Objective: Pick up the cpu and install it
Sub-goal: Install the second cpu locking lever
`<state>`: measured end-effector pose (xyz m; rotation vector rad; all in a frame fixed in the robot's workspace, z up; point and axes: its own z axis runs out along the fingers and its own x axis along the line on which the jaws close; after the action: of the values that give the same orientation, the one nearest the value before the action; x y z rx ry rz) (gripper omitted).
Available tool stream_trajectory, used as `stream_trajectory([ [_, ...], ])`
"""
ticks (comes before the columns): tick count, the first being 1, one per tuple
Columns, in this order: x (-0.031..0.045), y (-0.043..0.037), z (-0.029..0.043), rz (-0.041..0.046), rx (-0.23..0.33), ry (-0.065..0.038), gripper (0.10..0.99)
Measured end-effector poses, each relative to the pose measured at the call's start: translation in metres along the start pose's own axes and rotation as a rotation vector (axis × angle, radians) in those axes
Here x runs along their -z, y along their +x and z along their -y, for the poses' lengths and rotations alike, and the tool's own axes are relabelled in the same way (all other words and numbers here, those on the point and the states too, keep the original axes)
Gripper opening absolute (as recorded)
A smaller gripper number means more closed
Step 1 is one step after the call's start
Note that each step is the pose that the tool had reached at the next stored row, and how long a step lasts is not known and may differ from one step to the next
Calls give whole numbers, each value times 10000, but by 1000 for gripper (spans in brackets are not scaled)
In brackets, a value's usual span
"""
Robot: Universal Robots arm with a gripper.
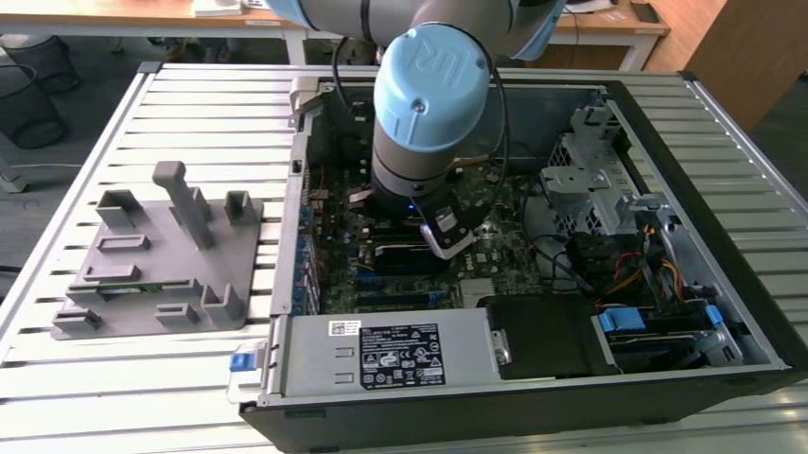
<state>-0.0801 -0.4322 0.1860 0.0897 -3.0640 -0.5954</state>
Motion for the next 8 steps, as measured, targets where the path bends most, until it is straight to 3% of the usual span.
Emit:
stream_trajectory([
  [8, -10, 14, 1, 0, 0, -4, 106],
])
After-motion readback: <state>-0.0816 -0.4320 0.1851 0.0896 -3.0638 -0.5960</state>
